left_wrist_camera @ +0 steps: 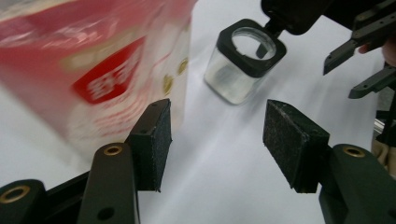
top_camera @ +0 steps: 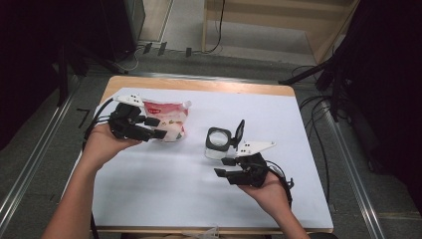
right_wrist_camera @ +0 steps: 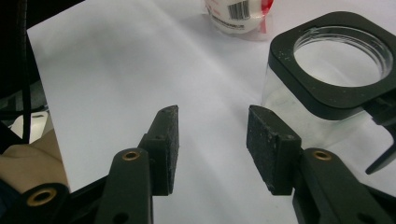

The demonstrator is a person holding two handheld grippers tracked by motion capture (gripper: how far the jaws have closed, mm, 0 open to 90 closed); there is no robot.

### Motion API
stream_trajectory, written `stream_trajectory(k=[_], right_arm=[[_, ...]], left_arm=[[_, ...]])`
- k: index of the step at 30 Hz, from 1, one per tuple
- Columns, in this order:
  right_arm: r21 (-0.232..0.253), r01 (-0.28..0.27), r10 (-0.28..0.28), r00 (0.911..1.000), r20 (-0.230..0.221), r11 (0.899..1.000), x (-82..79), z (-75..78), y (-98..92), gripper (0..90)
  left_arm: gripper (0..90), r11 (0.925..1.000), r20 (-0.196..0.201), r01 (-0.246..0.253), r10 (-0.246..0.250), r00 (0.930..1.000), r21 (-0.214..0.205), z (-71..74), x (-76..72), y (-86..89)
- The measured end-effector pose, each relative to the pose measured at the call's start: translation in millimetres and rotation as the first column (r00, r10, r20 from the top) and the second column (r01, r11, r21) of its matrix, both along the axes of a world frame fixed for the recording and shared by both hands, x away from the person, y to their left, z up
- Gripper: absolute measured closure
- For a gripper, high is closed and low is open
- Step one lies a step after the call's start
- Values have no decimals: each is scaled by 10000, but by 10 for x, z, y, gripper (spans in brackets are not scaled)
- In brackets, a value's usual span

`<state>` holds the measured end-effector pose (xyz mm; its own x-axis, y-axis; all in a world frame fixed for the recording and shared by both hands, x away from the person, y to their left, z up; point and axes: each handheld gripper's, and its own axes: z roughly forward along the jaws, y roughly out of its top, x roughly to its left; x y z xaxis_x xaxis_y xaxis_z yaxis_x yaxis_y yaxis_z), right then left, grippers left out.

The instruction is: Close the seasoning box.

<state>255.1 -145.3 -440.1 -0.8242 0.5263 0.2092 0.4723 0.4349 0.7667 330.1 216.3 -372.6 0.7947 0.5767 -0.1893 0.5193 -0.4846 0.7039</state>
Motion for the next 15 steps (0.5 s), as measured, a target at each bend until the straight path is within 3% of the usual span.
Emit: stream_trajectory(k=[7,11,15], right_arm=[[-152,-161,161,9999,-15,9998,-14,-25,58,542],[-173,-196,196,9998,-5,9997,-10,-34,82,542],[-215,-304,303,9995,-20,9993,-15,-52,119,538]], left_arm=[[433,9981,-114,-616,617,9980,75,-24,24,219],[438,9945,-82,-990,993,9950,342,-58,62,330],[438,9926,-15,-1184,1185,9930,250,-93,129,410]])
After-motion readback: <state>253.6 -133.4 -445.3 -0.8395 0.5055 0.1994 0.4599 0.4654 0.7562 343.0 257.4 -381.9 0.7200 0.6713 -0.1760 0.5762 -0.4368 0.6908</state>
